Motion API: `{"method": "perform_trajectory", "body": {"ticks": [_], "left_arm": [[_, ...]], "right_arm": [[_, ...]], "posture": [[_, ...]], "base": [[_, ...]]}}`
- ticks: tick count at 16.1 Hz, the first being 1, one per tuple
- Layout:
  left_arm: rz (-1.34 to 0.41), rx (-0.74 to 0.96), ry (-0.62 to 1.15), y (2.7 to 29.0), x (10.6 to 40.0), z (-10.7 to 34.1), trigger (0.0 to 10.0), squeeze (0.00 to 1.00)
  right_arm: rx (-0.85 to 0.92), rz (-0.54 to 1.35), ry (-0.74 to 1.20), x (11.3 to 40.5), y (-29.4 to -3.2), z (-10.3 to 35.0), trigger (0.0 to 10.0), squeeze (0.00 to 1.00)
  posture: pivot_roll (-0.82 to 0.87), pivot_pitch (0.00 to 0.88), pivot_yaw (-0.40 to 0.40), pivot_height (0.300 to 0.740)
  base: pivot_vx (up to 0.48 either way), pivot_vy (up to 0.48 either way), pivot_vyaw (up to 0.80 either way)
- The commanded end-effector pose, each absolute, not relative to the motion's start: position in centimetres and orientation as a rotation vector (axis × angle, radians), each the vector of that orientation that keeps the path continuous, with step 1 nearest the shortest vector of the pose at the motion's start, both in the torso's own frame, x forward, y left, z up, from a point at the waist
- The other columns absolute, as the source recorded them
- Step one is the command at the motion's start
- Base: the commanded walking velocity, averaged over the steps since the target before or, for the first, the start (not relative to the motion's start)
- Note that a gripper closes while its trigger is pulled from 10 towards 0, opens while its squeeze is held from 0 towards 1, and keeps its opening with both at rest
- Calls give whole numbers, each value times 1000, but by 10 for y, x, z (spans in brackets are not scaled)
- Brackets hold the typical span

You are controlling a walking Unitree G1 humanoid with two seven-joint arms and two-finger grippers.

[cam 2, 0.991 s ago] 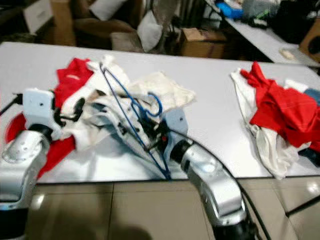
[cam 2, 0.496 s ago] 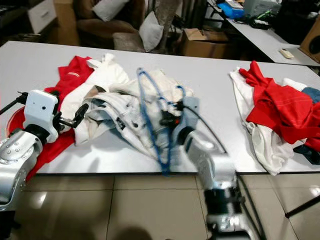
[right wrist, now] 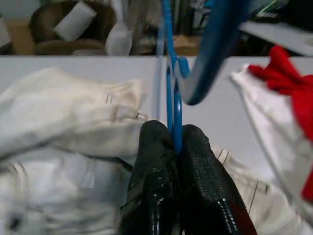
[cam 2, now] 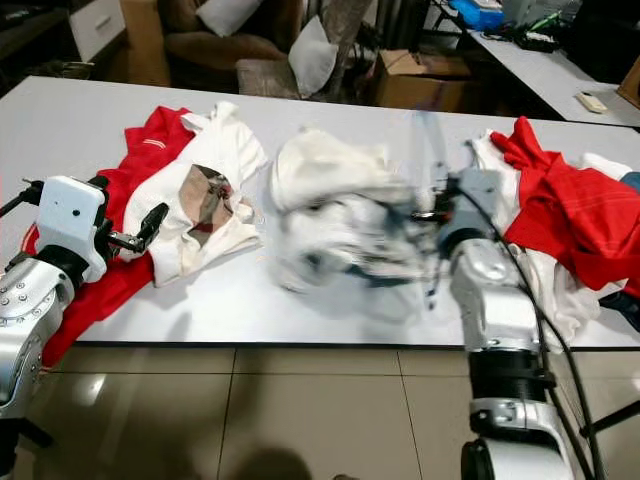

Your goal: Hang hanger

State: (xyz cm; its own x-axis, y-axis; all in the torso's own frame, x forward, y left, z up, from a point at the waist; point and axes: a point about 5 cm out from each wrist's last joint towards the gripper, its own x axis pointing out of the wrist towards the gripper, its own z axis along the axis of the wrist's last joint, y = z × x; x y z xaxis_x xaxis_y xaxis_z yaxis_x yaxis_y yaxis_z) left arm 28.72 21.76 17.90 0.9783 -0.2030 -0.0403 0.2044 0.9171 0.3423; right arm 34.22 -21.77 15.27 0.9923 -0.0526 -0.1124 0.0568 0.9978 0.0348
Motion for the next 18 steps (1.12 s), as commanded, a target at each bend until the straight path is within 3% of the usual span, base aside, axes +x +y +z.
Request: {"method": "perform_trajectory", "body": {"ticks": [1, 2, 3, 4, 8, 11, 13, 15, 16, 17, 18], "left_arm": [[-296, 354, 16, 208, 289, 176, 10000, 0], [-327, 346, 23, 206, 289, 175, 10000, 0], [-387, 308, 49, 202, 288, 171, 10000, 459], [-431, 305, 71, 200, 288, 167, 10000, 1000], [-488, 440, 158, 199, 292, 149, 10000, 1000], [-523, 423, 131, 194, 308, 147, 10000, 1000], [-556, 413, 127, 185, 323, 145, 10000, 0], [-490, 464, 174, 186, 339, 137, 9843, 0], [-468, 509, 195, 187, 341, 133, 2941, 0], [-473, 507, 208, 186, 341, 131, 0, 0], [-468, 495, 204, 186, 342, 130, 0, 0]], "right_arm": [[58, 43, 12, 344, -209, 173, 10000, 0], [73, 85, -8, 344, -204, 177, 10000, 0], [103, 153, -33, 341, -195, 183, 10000, 0], [124, 238, -51, 337, -184, 188, 10000, 0], [143, 327, -51, 322, -165, 186, 10000, 0], [106, 474, -1, 296, -139, 176, 10000, 0], [91, 457, 45, 287, -136, 163, 10000, 0], [-11, 383, 84, 280, -140, 147, 10000, 0], [32, 350, 72, 278, -140, 148, 10000, 0], [38, 335, 58, 275, -138, 150, 10000, 0], [40, 350, 47, 271, -133, 152, 10000, 0]], "posture": [[-47, 0, -57, 740], [-47, 0, -57, 740], [-45, 0, -58, 740], [-45, 0, -58, 740], [-45, 0, -54, 740], [-49, 0, -47, 740], [-58, 0, -35, 740], [-67, 0, -25, 740], [-70, 0, -23, 740], [-70, 0, -23, 740], [-74, 0, -22, 740]], "base": [[0, 0, 0], [0, 0, 0], [0, 0, 0], [0, 0, 0], [0, 0, 0], [0, 0, 0], [0, 0, 0], [0, 0, 0], [0, 0, 0], [0, 0, 0], [0, 0, 0]]}}
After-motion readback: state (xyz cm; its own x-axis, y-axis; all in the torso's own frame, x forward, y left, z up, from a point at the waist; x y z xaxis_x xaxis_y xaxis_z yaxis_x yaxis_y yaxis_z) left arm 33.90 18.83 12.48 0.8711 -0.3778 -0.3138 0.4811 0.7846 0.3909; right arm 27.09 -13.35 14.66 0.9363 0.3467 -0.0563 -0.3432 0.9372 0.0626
